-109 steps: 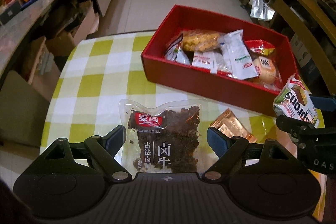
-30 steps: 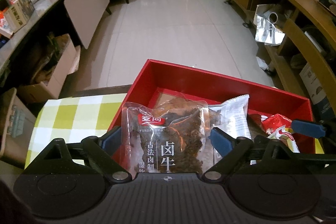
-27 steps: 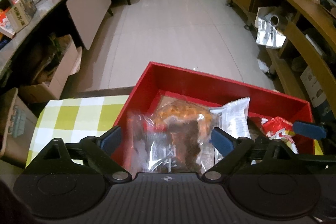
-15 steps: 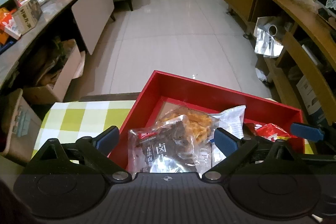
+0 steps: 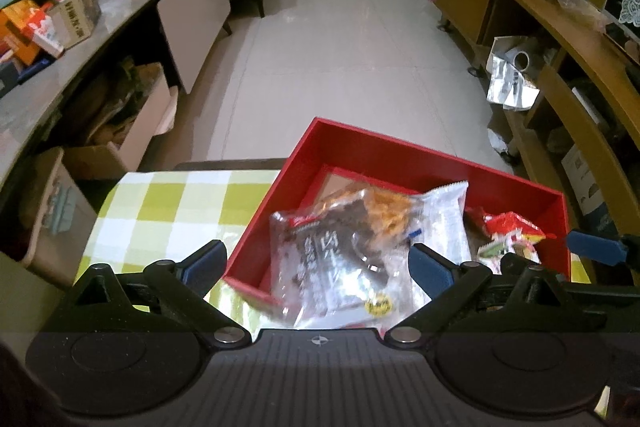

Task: Organize snacks
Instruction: 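Move both open grippers back from the tray to the remaining snacks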

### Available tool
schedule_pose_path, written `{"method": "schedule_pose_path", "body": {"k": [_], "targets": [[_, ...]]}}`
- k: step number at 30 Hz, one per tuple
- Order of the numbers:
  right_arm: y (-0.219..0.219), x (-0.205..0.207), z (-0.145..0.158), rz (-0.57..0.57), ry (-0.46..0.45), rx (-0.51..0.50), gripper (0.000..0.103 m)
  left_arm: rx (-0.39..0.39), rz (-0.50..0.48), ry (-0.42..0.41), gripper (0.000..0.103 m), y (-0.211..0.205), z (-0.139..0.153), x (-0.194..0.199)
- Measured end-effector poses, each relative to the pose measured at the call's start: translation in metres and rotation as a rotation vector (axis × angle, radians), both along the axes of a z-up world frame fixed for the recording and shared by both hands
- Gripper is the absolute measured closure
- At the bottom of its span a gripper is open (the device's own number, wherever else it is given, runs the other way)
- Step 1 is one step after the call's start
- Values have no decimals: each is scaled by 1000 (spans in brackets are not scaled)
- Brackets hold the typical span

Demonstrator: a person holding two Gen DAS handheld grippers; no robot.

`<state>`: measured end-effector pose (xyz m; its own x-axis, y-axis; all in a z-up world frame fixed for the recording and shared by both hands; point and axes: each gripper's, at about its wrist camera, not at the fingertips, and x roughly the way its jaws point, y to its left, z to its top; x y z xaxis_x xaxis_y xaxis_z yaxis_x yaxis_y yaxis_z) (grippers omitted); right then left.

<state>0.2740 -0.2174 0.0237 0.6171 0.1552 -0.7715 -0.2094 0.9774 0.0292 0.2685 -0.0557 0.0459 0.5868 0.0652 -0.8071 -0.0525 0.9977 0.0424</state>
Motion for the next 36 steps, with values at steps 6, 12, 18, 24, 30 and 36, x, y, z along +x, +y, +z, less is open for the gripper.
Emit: {"method": "schedule_pose_path", "body": {"k": [6,12,18,24,30,36], "targets": [[12,-23,2,48,11,-15,32,-13,6,18,4,9,-1,-20],[20,-48,-8,103,54,-36,28,-7,0,69,4,21,-13,-50],[24,-68,-19,138,111,-38,28,-15,-16,142,4,29,-28,-85],[31,-80,-25,175,142,-44,28,-14,-48,234,4,25,-51,-114],[42,-86,-34,223,176,-52,28,-2,-64,323,4,16,-78,-131],[44,-85,-44,236,216,-51,28,2,-73,376,4,10,-97,-130]]}}
